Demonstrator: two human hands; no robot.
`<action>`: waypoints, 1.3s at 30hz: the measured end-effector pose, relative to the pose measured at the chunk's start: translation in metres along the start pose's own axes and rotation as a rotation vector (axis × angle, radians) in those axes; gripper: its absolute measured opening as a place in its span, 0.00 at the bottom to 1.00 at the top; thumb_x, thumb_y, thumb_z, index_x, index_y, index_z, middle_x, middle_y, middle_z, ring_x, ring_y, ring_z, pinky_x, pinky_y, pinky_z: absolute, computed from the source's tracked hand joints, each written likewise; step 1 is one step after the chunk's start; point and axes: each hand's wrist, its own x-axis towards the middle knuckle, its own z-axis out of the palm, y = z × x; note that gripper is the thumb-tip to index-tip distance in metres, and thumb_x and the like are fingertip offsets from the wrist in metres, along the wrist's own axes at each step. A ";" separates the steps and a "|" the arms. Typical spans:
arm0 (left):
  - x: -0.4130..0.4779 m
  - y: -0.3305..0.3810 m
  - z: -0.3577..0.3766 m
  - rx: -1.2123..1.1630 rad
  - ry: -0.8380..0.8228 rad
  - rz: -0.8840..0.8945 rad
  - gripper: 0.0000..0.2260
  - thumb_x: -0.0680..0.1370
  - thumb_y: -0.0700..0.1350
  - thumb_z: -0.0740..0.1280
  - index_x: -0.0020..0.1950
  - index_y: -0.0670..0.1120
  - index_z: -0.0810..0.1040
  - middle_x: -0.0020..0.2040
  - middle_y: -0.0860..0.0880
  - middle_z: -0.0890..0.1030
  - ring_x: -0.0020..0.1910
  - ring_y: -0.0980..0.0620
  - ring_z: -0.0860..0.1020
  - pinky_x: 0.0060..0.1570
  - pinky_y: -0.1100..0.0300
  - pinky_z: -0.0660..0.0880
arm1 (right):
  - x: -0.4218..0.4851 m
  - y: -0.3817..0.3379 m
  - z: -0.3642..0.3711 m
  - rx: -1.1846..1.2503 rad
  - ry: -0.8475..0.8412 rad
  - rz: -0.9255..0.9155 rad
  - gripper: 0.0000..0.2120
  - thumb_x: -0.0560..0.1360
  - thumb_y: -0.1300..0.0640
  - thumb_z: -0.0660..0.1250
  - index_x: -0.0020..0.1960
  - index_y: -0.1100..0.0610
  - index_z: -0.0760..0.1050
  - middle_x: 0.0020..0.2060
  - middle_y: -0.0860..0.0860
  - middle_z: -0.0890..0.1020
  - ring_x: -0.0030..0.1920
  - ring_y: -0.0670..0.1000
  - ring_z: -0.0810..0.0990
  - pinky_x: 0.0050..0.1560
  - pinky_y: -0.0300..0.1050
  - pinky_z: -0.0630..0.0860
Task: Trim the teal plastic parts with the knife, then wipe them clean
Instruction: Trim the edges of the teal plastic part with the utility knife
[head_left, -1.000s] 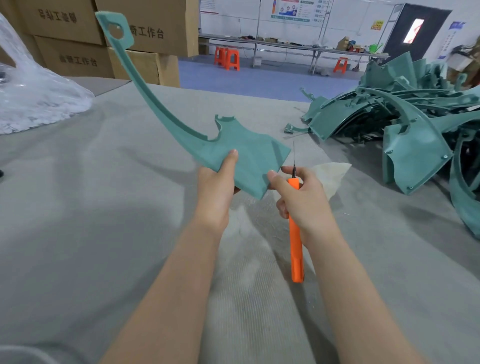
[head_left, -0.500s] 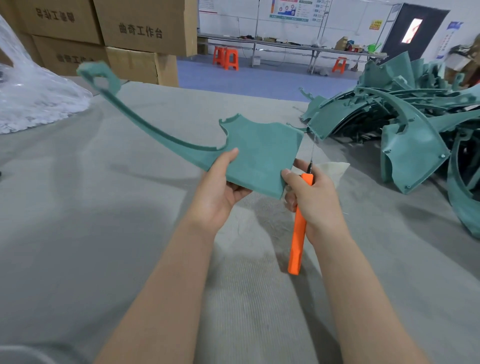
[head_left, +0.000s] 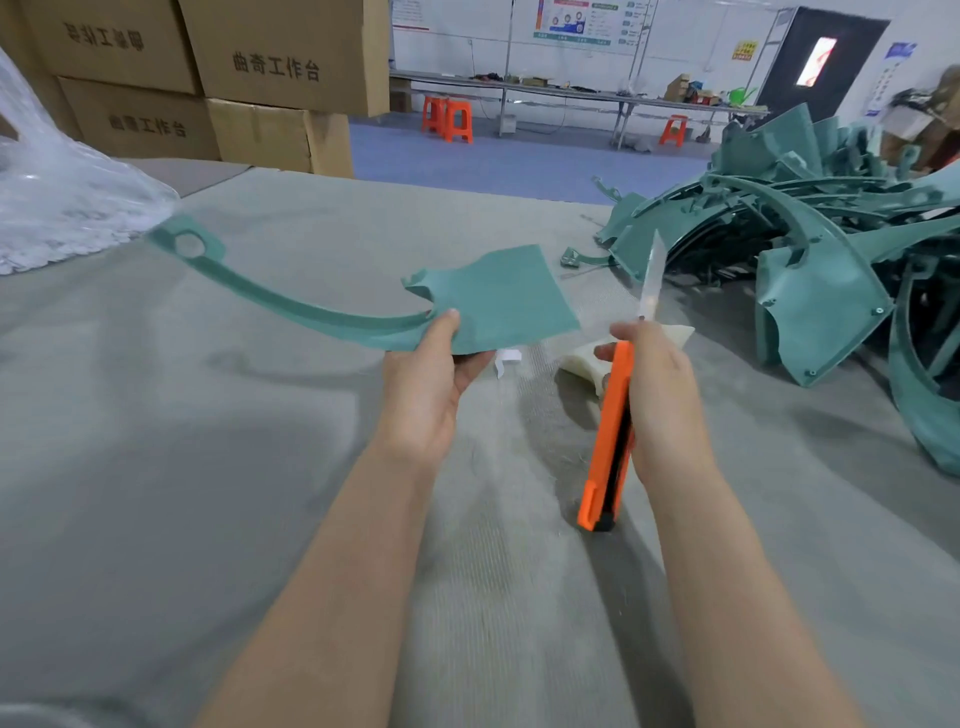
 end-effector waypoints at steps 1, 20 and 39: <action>-0.001 0.001 0.001 -0.022 0.017 0.008 0.08 0.80 0.36 0.61 0.50 0.46 0.78 0.44 0.51 0.83 0.39 0.57 0.82 0.36 0.65 0.78 | 0.000 0.000 0.000 -0.057 -0.028 -0.029 0.09 0.79 0.52 0.61 0.42 0.53 0.74 0.39 0.45 0.79 0.37 0.46 0.74 0.37 0.38 0.72; -0.010 0.010 0.009 -0.212 0.056 -0.135 0.16 0.83 0.50 0.54 0.63 0.43 0.74 0.49 0.47 0.79 0.46 0.52 0.79 0.46 0.59 0.76 | -0.028 0.019 0.037 -0.651 -0.183 -0.637 0.22 0.76 0.35 0.51 0.41 0.53 0.69 0.26 0.45 0.69 0.33 0.53 0.72 0.35 0.49 0.65; -0.021 0.010 0.020 -0.241 0.067 -0.265 0.18 0.82 0.45 0.54 0.67 0.38 0.73 0.51 0.42 0.79 0.45 0.49 0.77 0.45 0.58 0.75 | -0.023 0.026 0.035 -0.769 -0.108 -0.654 0.20 0.76 0.36 0.53 0.35 0.50 0.61 0.24 0.47 0.68 0.31 0.53 0.68 0.29 0.47 0.58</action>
